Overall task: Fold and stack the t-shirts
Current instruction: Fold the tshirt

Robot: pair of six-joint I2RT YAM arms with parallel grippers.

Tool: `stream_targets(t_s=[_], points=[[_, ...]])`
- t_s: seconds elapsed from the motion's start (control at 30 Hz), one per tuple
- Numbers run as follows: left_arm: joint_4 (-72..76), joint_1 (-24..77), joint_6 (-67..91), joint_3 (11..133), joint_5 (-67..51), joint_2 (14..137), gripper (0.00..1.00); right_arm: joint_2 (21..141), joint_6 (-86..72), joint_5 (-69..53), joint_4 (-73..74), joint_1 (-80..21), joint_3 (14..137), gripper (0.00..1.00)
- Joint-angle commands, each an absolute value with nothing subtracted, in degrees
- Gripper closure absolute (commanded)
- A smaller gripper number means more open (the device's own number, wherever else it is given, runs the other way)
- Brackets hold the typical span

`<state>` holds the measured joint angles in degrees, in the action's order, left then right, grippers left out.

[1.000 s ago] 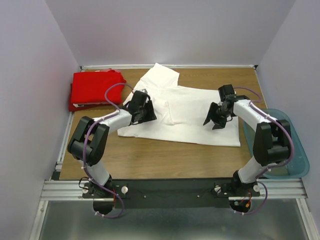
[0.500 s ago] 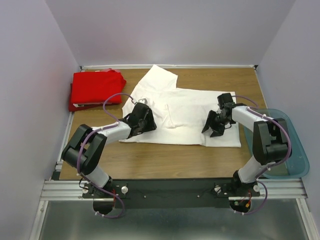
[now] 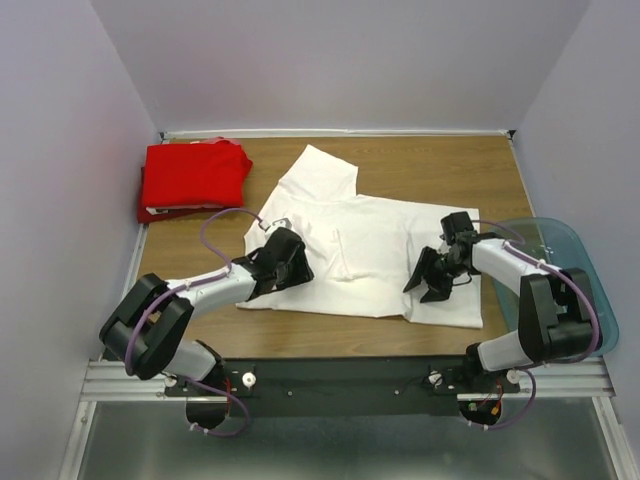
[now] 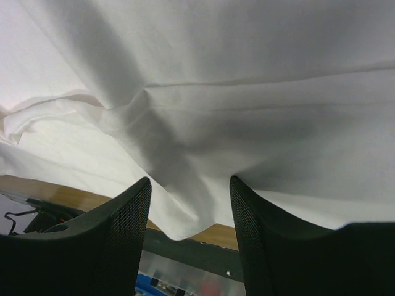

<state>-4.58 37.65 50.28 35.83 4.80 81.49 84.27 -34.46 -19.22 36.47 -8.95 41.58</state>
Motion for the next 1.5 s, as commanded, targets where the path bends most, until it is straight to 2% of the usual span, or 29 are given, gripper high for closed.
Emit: stream_targets(t_s=[0.0,0.2,0.4,0.53,0.83,1.0,1.3,1.47], points=[[-14.9,40.5,54.7,33.2,5.1,81.9,0.41,82.5,-35.0,-18.0,43.1,-9.2,36.4,0.38],[-20.6,42.4,55.6,36.2,6.1,77.8,0.41,76.6,-34.7,-17.2,47.4,-9.2,36.5,0.38],[-26.2,42.5,53.9,45.5,11.2,73.7,0.39,75.2,-31.0,-18.2,51.3,-9.2,46.3,0.38],[-23.1,42.5,48.6,54.9,10.6,83.0,0.39,79.8,-28.1,-17.0,50.5,-9.2,53.1,0.37],[-13.5,42.2,42.8,67.5,2.8,103.3,0.39,92.8,-24.0,-16.3,44.1,-9.2,57.9,0.38],[-12.1,42.2,43.4,64.0,2.1,104.8,0.39,94.8,-24.7,-15.8,42.4,-9.3,55.3,0.38],[-10.0,42.3,45.3,50.6,3.8,97.6,0.39,89.9,-26.0,-15.5,42.5,-9.3,45.4,0.38],[-10.2,42.3,45.6,46.4,3.5,94.2,0.39,88.4,-26.4,-17.1,42.7,-9.5,45.9,0.38]])
